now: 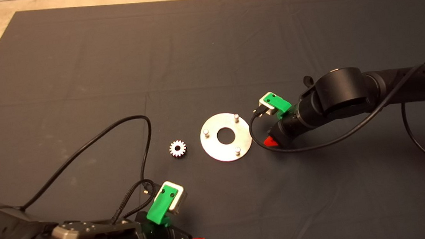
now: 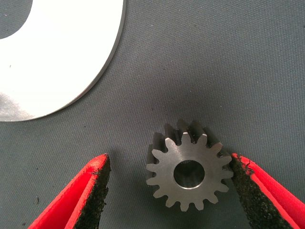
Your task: Install three planetary gears onto the carrier pins
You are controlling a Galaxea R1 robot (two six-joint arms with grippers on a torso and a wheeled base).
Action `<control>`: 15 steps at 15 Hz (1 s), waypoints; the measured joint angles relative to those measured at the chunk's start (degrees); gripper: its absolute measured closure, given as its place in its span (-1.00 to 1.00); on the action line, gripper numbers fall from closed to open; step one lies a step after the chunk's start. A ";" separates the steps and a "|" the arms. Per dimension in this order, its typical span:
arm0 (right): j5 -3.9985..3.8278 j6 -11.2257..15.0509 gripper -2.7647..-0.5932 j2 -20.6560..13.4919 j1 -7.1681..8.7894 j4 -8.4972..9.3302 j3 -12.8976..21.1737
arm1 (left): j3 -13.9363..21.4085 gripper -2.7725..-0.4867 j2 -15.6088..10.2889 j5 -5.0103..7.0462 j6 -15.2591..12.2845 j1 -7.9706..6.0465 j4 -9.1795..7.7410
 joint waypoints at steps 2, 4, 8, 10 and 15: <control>-0.05 -0.13 -0.04 -0.02 0.00 0.00 0.00 | 0.00 -0.64 0.00 0.00 0.00 0.00 0.06; -0.24 -0.30 0.08 0.00 0.00 -0.02 -0.02 | 0.00 -0.64 0.00 0.00 0.00 0.00 0.24; -0.39 -0.41 0.25 -0.02 0.00 -0.02 -0.22 | 0.00 -0.64 -0.28 0.00 0.00 0.00 0.33; -0.46 -0.96 0.25 -0.02 0.00 -0.02 -0.22 | 0.00 -0.64 -0.30 0.00 0.00 0.00 0.50; -0.27 -1.99 0.48 -0.20 -0.11 -0.02 -0.80 | 0.00 -0.64 -0.31 0.02 -0.01 0.00 0.69</control>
